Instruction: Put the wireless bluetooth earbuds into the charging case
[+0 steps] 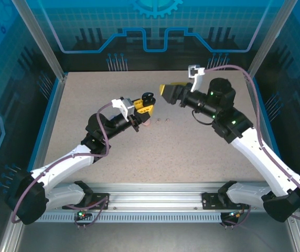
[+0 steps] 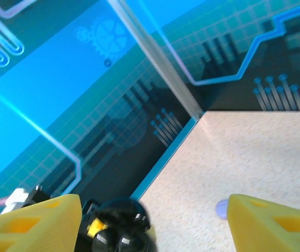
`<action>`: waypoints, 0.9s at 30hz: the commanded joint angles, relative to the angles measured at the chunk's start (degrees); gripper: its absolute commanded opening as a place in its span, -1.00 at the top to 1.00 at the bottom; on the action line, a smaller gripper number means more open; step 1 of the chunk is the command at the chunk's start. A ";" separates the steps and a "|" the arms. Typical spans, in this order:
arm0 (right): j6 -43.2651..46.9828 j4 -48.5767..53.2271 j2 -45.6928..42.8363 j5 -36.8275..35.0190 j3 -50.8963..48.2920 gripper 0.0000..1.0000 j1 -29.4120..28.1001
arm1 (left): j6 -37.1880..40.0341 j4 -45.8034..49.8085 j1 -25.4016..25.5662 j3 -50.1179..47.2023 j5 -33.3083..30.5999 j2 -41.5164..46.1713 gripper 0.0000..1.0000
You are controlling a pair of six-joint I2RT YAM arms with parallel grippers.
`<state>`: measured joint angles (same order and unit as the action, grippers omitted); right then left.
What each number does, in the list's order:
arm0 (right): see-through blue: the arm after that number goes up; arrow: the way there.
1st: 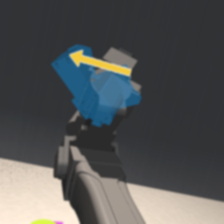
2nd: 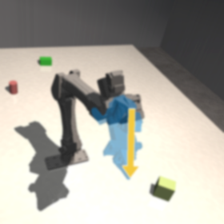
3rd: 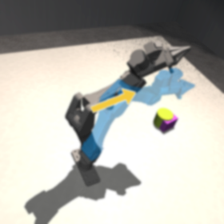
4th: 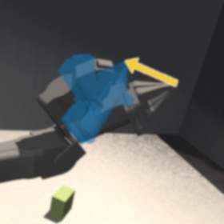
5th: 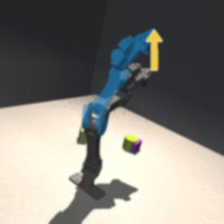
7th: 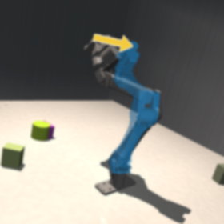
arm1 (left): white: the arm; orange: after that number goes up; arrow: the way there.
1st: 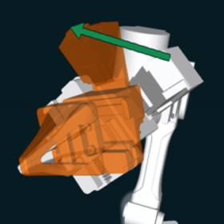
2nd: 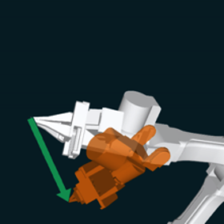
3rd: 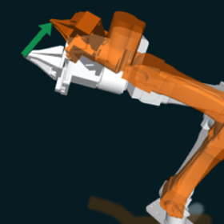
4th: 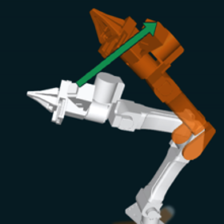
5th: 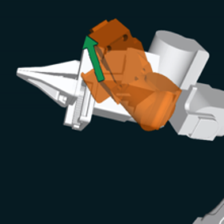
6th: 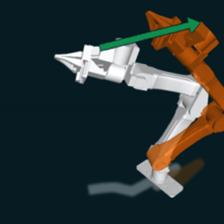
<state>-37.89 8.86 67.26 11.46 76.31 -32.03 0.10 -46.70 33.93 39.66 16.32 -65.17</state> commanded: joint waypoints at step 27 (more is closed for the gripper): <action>13.57 40.98 28.18 11.69 34.47 1.00 -3.24 | -0.36 2.27 0.56 3.18 4.45 -2.64 1.00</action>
<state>-25.36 48.18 100.31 21.89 112.79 -33.82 -0.03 -43.70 34.09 40.40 20.47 -67.00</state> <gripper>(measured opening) 0.056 0.221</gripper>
